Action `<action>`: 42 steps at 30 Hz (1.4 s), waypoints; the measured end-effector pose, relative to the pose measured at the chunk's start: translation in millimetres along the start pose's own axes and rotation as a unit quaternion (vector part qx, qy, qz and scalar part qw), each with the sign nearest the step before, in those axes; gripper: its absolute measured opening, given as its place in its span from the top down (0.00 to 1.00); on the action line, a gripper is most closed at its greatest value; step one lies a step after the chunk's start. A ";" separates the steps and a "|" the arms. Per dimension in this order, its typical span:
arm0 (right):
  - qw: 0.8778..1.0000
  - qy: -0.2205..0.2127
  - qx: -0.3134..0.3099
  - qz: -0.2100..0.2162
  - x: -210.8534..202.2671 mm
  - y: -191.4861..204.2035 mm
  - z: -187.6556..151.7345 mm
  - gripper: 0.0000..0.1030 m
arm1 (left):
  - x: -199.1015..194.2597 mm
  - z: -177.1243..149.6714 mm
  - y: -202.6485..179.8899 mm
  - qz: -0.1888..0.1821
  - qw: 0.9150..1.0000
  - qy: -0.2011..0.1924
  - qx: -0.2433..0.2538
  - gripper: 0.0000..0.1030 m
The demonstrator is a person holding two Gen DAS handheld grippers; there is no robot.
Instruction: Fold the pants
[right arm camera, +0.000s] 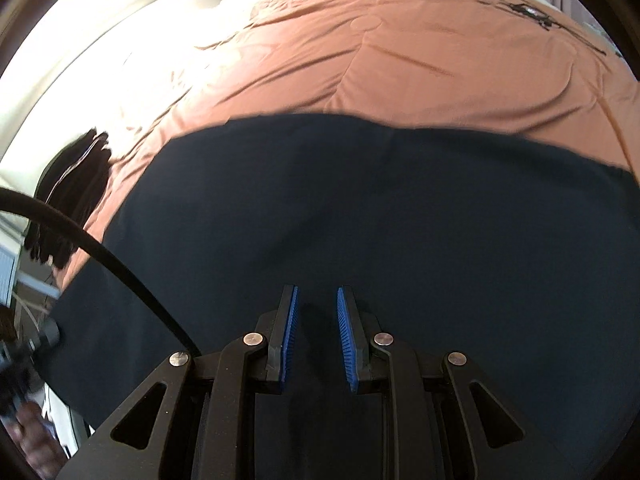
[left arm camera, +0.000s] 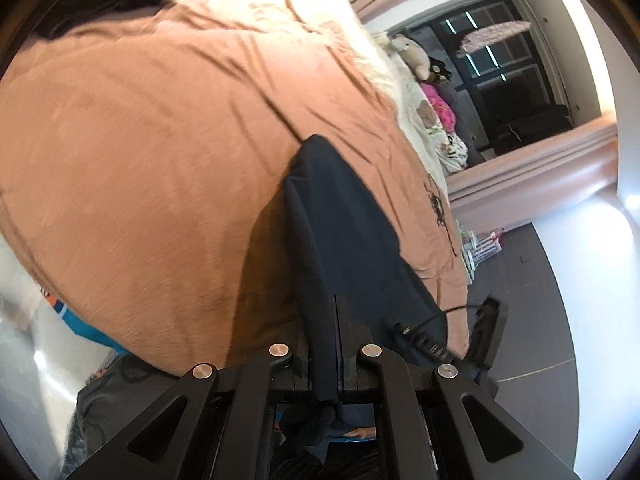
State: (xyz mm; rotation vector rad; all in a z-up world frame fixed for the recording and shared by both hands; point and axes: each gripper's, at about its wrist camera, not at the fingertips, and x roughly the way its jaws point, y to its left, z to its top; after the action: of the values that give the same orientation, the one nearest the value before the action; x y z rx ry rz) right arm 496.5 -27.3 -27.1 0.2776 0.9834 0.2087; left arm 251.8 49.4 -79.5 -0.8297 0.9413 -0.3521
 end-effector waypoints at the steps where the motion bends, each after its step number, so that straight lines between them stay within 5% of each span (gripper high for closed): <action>1: 1.000 0.002 0.002 0.004 -0.7 -0.6 -5.2 0.83 | -0.5 0.2 -4.4 0.000 1.000 -0.001 0.005 0.93; 19: 0.995 0.021 0.023 0.095 -28.7 -27.8 -59.4 0.83 | 17.9 11.0 -117.3 -0.020 0.993 0.012 0.115 0.93; 31: 0.989 -0.080 0.081 0.097 -110.7 -113.7 -53.6 0.83 | 55.5 -3.7 -196.2 -0.035 0.981 0.042 0.185 0.93; 33: 0.986 -0.093 0.097 0.096 -125.7 -137.1 -54.7 0.78 | 65.9 -8.0 -211.4 -0.038 0.978 0.050 0.198 0.93; 35: 0.984 -0.105 0.110 0.094 -135.2 -147.8 -60.8 0.57 | 76.4 -14.5 -226.6 -0.041 0.975 0.060 0.211 0.93; 37: 0.981 -0.122 0.124 0.090 -147.1 -165.3 -66.7 0.50 | 85.6 -19.9 -238.0 -0.042 0.972 0.067 0.222 0.93; 42: 0.973 -0.139 0.160 0.087 -164.7 -204.3 -85.8 0.48 | 119.4 -40.2 -270.1 -0.043 0.961 0.098 0.255 0.93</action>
State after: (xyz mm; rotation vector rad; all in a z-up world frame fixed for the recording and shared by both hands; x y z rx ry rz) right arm 345.5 -257.6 -8.3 0.6726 0.7113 0.1651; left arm 306.9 -216.1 44.2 -0.3647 0.9412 -0.7279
